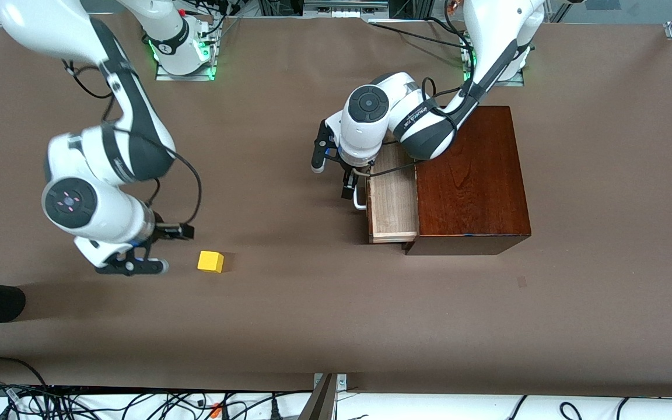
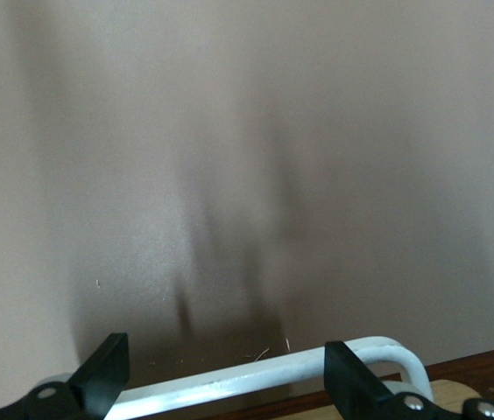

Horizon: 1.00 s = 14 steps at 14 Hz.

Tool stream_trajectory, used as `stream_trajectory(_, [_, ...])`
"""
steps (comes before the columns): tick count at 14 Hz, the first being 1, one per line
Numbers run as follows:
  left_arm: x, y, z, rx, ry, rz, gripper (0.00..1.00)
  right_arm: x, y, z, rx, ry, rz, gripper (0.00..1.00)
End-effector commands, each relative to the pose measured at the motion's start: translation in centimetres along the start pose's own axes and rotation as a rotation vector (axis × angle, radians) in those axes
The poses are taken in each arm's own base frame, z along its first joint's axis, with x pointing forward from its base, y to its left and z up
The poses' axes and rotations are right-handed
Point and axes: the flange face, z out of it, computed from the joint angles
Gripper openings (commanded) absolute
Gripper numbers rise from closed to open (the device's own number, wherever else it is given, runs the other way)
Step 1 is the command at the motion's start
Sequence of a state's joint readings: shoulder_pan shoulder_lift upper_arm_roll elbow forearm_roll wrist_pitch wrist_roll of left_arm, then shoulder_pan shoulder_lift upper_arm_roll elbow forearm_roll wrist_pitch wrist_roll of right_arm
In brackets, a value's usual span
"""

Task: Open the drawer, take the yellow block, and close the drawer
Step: 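Push the drawer shut with the left gripper while the right gripper withdraws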

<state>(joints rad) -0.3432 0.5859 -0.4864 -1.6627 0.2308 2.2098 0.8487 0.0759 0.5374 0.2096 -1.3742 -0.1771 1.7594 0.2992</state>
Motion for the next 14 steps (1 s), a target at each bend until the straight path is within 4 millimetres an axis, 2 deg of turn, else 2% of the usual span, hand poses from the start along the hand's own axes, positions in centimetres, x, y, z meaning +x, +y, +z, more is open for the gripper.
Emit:
stream_trajectory(1, [0.5, -0.4, -1.0, 0.040, -0.003, 0.009, 1.00, -2.5, 1.9, -3.9, -0.033, -0.016, -0.037, 1.00])
stream_trajectory(3, [0.8, -0.4, -1.3, 0.044, 0.012, 0.001, 1.00, -4.3, 3.1, -6.7, -0.021, -0.034, -0.019, 1.00])
stream_trajectory(5, [1.4, -0.3, -0.6, 0.053, 0.027, -0.008, 1.00, -6.3, 5.4, -9.9, 0.034, -0.051, 0.019, 1.00])
stream_trajectory(9, [2.5, 0.2, -0.4, 0.071, 0.039, -0.010, 1.00, -9.8, 7.3, -14.6, 0.024, -0.048, 0.018, 1.00])
stream_trajectory(12, [2.2, 0.3, 1.4, 0.044, 0.027, -0.012, 1.00, -12.3, 9.8, -16.5, 0.018, -0.032, 0.011, 1.00])
stream_trajectory(14, [2.1, 0.3, 1.7, 0.036, 0.019, -0.010, 1.00, -13.9, 10.6, -17.2, 0.017, -0.020, 0.013, 1.00])
